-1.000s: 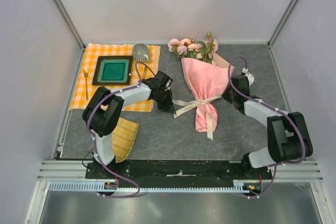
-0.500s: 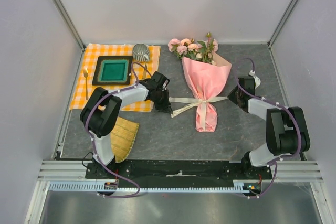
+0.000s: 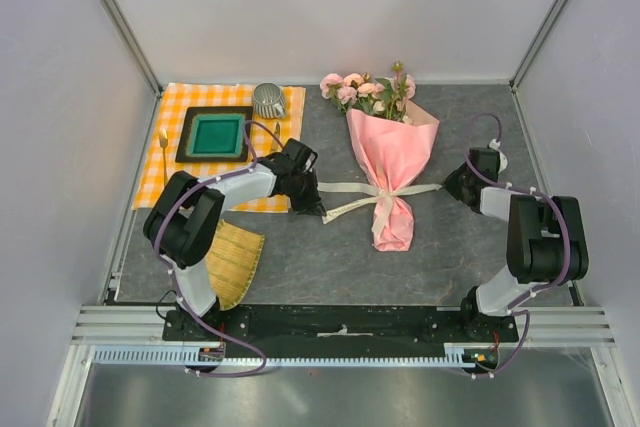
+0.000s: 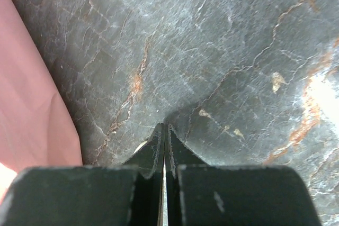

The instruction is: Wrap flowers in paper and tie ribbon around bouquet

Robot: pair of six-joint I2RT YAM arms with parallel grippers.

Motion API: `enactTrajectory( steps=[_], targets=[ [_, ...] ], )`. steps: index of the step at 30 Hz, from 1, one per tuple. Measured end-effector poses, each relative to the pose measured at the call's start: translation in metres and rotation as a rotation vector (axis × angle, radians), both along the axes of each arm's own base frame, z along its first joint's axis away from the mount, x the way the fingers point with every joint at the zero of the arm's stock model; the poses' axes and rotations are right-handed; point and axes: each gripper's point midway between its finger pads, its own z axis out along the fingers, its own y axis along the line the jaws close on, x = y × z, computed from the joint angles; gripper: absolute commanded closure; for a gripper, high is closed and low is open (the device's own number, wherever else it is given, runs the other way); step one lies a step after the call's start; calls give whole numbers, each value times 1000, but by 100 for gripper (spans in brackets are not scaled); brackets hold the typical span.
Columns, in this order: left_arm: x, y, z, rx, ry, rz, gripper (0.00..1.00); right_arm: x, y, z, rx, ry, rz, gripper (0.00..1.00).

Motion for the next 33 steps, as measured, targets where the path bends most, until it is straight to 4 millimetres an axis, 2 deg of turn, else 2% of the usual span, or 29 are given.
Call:
enactTrajectory(
  steps=[4, 8, 11, 15, 16, 17, 18, 19, 21, 22, 24, 25, 27, 28, 30, 32, 33],
  targets=[
    [4, 5, 6, -2, -23, 18, 98, 2, -9, 0, 14, -8, -30, 100],
    [-1, 29, -6, 76, 9, 61, 99, 5, -44, 1, -28, -25, -137, 100],
    [-7, 41, -12, 106, 42, 80, 99, 5, -59, 1, -26, -34, -190, 100],
    [-10, 39, -11, 90, 43, 63, 98, 7, -60, 1, -18, -41, -185, 100],
    [-11, 37, -10, 77, 44, 51, 95, 6, -60, 1, -21, -39, -177, 100],
    [-12, 35, -9, 66, 46, 40, 86, 5, -59, 1, -26, -33, -164, 100],
    [-13, 32, -7, 45, 47, 22, 61, 3, -58, 1, -29, -20, -150, 100],
    [-13, 29, -5, 30, 45, 5, 45, 1, -56, 3, -29, -11, -138, 100],
    [-14, 26, 0, 6, 31, -23, 16, -6, -51, 9, -42, 15, -99, 92],
    [-15, 26, 5, -2, 15, -29, 14, -10, -46, 17, -48, 21, -76, 81],
    [-17, 29, 24, -20, -41, -33, 11, -16, -35, 41, -78, 13, -18, 67],
    [-18, 30, 40, -35, -82, -31, 9, -19, -27, 57, -93, -1, 18, 55],
    [-17, 34, 81, -72, -193, -23, 7, -22, -7, 93, -114, -48, 97, 44],
    [-17, 36, 111, -104, -270, -23, 7, -25, 7, 116, -123, -71, 154, 2],
    [-19, 40, 173, -169, -432, -24, 6, -30, 31, 164, -145, -141, 249, 2],
    [-25, 45, 255, -254, -625, -33, 6, -39, 54, 228, -169, -247, 346, 2],
    [-31, 48, 302, -303, -737, -37, 6, -47, 64, 263, -172, -315, 387, 2]
  ],
)
